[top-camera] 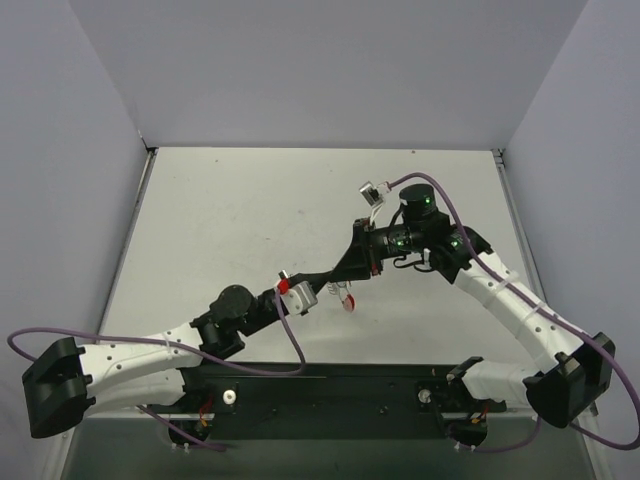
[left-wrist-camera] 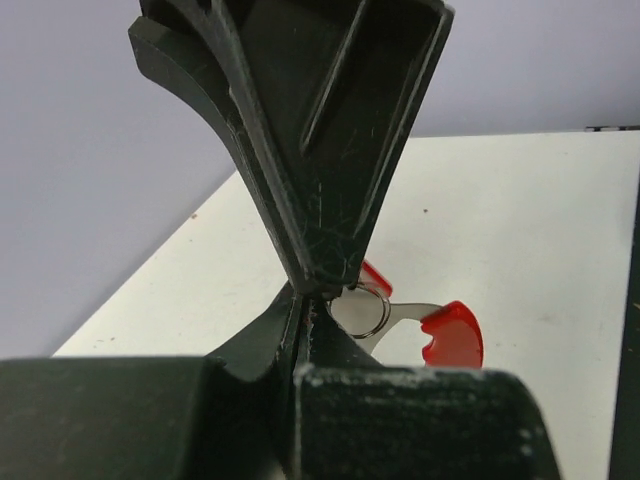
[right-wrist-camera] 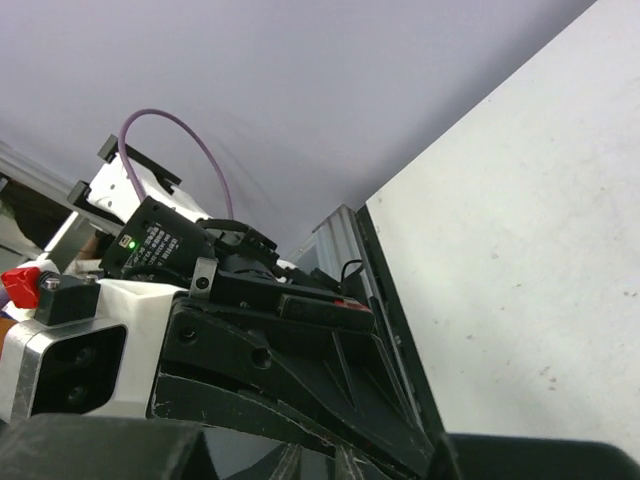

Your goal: Put the keys on the keyring

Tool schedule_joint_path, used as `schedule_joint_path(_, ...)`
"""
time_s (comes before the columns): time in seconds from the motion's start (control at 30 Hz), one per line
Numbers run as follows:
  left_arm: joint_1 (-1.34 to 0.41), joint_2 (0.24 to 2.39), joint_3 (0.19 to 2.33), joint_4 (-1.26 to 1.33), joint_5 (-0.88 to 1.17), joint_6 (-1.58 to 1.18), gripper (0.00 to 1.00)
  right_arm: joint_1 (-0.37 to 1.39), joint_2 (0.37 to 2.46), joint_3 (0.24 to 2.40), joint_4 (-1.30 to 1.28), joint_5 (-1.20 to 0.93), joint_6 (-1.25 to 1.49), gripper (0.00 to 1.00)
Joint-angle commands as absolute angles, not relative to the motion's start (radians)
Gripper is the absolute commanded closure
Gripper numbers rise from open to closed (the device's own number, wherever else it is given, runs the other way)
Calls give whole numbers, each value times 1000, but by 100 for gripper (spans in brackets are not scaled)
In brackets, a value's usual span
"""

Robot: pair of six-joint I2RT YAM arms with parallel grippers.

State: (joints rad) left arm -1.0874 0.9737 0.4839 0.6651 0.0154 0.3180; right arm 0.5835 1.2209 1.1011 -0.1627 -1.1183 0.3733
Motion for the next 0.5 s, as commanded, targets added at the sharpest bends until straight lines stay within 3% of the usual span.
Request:
schedule_joint_path(0.0, -1104, 1003, 454, 954, -37, 357, 100, 574, 1164, 1149, -156, -1034, 348, 73)
schedule_joint_path(0.17, -1103, 1029, 413, 1091, -46, 402, 100, 545, 1050, 1175, -156, -956, 321, 43)
schedule_joint_path(0.47, -1104, 1045, 396, 1186, 0, 457, 100, 496, 993, 1152, -156, -907, 299, 31)
